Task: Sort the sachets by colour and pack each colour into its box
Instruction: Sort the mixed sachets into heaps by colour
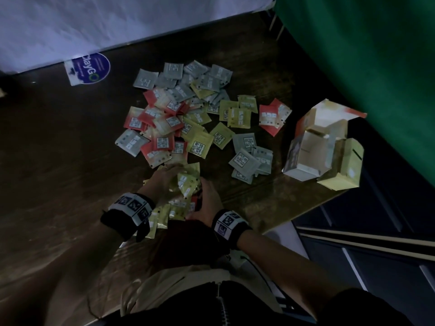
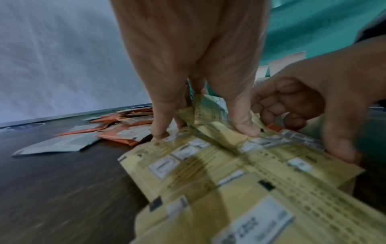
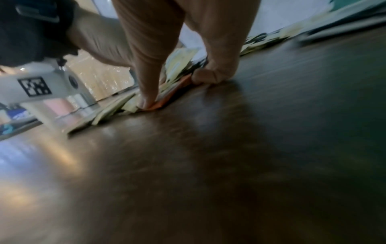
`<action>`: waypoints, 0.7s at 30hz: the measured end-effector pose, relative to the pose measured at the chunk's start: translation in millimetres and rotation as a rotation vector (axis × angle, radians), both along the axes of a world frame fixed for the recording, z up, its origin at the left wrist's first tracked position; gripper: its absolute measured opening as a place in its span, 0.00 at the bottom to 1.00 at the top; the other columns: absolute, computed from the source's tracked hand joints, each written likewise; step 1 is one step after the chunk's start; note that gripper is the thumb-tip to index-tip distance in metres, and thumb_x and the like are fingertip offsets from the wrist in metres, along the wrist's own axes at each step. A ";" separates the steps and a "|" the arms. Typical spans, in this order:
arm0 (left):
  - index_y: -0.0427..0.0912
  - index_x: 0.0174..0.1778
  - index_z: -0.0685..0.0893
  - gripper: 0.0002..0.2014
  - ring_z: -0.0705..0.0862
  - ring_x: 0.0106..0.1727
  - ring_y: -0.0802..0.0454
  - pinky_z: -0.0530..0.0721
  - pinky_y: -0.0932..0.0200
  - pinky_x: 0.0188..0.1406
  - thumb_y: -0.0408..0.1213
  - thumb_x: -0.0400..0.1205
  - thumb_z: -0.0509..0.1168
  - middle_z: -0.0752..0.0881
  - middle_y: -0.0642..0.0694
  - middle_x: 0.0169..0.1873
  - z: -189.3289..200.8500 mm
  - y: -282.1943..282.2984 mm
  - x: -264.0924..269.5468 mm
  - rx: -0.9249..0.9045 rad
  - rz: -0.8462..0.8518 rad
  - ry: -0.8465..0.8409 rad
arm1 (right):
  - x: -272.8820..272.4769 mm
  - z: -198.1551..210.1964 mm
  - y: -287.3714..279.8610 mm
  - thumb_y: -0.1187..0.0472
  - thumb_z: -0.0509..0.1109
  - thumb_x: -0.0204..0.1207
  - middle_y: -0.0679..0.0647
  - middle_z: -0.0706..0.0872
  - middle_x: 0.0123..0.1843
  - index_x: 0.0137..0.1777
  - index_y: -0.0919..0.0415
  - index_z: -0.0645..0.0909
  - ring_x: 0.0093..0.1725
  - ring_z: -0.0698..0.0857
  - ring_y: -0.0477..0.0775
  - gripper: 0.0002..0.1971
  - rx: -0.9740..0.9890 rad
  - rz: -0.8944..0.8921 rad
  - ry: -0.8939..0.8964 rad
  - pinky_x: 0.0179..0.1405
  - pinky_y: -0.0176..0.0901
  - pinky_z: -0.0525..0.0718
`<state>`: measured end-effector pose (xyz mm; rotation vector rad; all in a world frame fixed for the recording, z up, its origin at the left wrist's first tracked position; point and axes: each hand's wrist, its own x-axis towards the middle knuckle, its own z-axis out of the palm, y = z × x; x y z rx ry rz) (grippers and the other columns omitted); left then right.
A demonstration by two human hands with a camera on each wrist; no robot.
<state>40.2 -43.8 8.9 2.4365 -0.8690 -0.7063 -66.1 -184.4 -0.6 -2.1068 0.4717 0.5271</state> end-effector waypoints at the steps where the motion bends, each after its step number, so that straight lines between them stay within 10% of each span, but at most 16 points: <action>1: 0.37 0.71 0.76 0.33 0.81 0.63 0.38 0.73 0.60 0.58 0.32 0.69 0.78 0.74 0.37 0.73 0.9 -0.5 -0.3 0.005 -0.001 0.000 | 2.8 -0.3 3.7 0.61 0.87 0.55 0.60 0.60 0.81 0.82 0.62 0.52 0.80 0.62 0.59 0.60 -0.003 -0.005 0.018 0.78 0.52 0.65; 8: 0.39 0.72 0.75 0.35 0.78 0.67 0.41 0.75 0.57 0.63 0.32 0.68 0.79 0.75 0.40 0.72 2.5 -1.2 -1.7 0.004 0.080 0.049 | 13.7 6.8 5.5 0.66 0.82 0.64 0.64 0.76 0.70 0.80 0.60 0.49 0.67 0.79 0.63 0.53 0.010 -0.104 0.155 0.62 0.51 0.81; 14: 0.45 0.73 0.73 0.37 0.73 0.71 0.43 0.75 0.51 0.68 0.32 0.67 0.78 0.72 0.44 0.72 -0.3 1.9 1.9 0.114 0.050 0.067 | 6.1 32.7 -23.4 0.68 0.74 0.70 0.62 0.89 0.53 0.55 0.66 0.83 0.55 0.87 0.60 0.13 -0.181 0.180 0.166 0.53 0.43 0.84; 17: 0.49 0.74 0.70 0.38 0.72 0.72 0.42 0.78 0.45 0.67 0.35 0.67 0.78 0.69 0.45 0.74 -1.8 3.0 1.3 0.167 0.007 0.069 | 14.1 54.3 -58.4 0.64 0.74 0.72 0.56 0.88 0.54 0.53 0.60 0.86 0.55 0.85 0.55 0.10 -0.176 0.278 0.182 0.50 0.41 0.81; 21: 0.52 0.75 0.67 0.40 0.73 0.71 0.44 0.77 0.46 0.67 0.47 0.68 0.77 0.66 0.48 0.76 6.4 -1.9 3.3 0.278 -0.066 0.058 | 49.5 82.3 -117.2 0.61 0.74 0.74 0.53 0.87 0.49 0.56 0.59 0.83 0.48 0.85 0.51 0.11 0.122 -0.203 0.027 0.48 0.42 0.86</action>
